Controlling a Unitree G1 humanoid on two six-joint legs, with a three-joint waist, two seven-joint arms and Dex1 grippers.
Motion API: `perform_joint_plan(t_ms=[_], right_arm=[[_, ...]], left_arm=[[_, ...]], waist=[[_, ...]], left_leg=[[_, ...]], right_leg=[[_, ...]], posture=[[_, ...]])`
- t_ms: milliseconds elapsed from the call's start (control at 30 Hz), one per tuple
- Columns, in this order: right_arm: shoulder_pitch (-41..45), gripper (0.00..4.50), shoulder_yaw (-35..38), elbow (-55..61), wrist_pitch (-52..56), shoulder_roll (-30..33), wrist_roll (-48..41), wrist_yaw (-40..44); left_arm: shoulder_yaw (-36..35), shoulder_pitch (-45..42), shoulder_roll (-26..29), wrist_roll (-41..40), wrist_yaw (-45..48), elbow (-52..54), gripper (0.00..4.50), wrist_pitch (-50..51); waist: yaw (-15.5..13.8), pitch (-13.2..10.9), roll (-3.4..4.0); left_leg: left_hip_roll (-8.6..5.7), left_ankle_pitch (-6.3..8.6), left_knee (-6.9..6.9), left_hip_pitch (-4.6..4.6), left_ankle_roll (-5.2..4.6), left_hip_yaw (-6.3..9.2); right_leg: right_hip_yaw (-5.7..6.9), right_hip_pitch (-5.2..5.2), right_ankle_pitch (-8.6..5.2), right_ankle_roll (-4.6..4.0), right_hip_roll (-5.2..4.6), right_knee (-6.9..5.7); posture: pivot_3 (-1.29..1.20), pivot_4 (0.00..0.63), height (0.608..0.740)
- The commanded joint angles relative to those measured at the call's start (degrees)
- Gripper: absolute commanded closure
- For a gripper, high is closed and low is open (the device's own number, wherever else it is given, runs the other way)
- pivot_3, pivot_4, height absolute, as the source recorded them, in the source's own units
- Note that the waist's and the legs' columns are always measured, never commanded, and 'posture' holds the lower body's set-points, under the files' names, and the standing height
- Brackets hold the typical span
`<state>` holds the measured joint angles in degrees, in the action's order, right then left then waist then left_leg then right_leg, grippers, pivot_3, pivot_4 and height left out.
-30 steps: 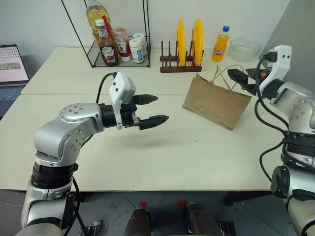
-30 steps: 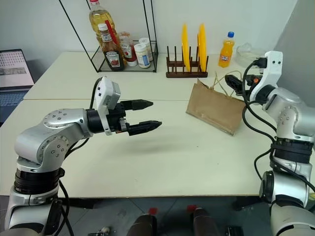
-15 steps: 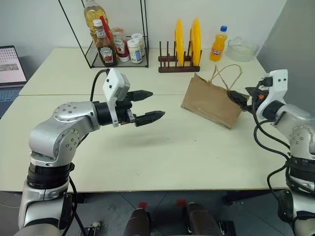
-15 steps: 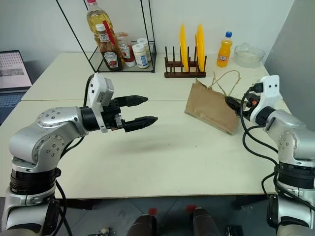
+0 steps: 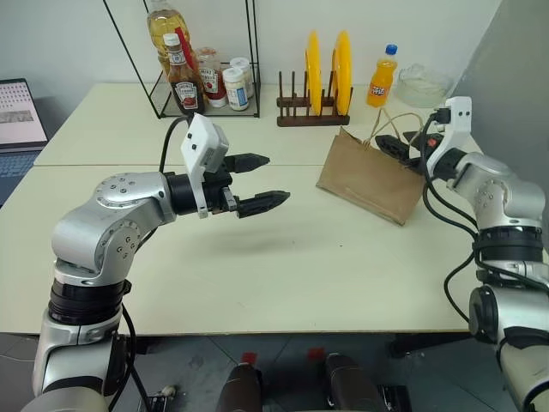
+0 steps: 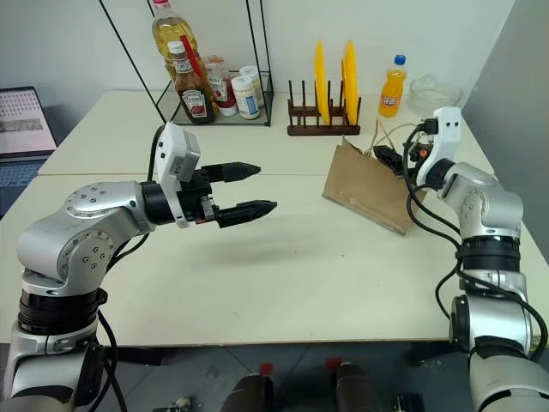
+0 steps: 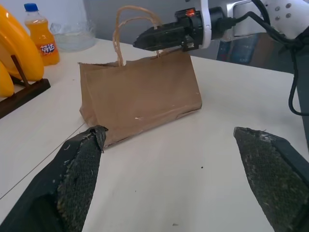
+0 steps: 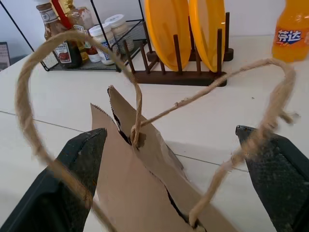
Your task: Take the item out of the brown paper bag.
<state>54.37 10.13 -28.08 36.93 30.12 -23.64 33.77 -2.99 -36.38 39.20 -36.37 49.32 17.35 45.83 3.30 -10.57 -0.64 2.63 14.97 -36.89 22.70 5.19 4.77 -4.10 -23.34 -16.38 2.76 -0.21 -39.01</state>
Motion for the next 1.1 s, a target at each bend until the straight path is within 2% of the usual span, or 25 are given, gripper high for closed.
perform_joint_plan(t_ms=[33, 367, 867, 967, 1100], right_arm=[[5.24, 0.0, 0.21, -5.56, -3.06, -0.44, 0.78, 2.47], [12.44, 0.0, -0.52, -17.19, -0.72, -1.61, 1.6, 8.36], [17.38, 0.0, -0.36, -24.82, -3.31, -3.84, 3.89, 10.92], [17.8, 0.61, 0.82, -25.17, -4.88, -4.19, 3.55, 10.81], [18.07, 2.04, 1.77, -25.46, -5.83, -3.94, 3.41, 10.84]], left_arm=[[-0.89, -1.38, 0.4, 0.25, -0.63, 0.97, 0.01, -1.19], [-2.55, -0.35, 1.48, -0.64, -2.02, 2.47, 0.01, -0.6], [-3.14, -0.26, 1.97, -0.55, -2.96, 2.59, 0.01, -1.0], [-3.18, -0.23, 1.96, -0.45, -3.01, 2.47, 0.0, -1.11], [-3.32, 0.32, 1.81, -0.64, -3.32, 3.02, 0.0, -0.93]], waist=[[0.0, 0.0, 0.0], [0.01, -0.02, 0.03], [0.05, -0.03, 0.04], [0.05, -0.04, 0.05], [0.06, -0.03, 0.05]], left_leg=[[0.0, 0.0, 0.0, 0.0, 0.0, 0.0], [-0.01, 0.0, 0.0, 0.01, 0.0, 0.0], [0.0, 0.0, 0.0, 0.0, 0.0, 0.0], [-0.01, 0.0, 0.0, 0.01, 0.0, 0.0], [0.0, 0.0, 0.0, 0.0, 0.0, 0.0]], right_leg=[[0.0, 0.0, 0.0, 0.0, 0.0, 0.0], [0.0, 0.0, 0.0, -0.01, -0.02, -0.01], [0.01, 0.0, 0.01, -0.01, -0.01, -0.02], [0.01, 0.0, 0.01, -0.01, -0.02, -0.02], [0.01, 0.0, 0.01, -0.01, -0.02, -0.03]], posture=[[0.0, 0.15, 0.74], [0.0, 0.15, 0.74], [0.0, 0.15, 0.74], [0.0, 0.15, 0.74], [0.0, 0.15, 0.74]])
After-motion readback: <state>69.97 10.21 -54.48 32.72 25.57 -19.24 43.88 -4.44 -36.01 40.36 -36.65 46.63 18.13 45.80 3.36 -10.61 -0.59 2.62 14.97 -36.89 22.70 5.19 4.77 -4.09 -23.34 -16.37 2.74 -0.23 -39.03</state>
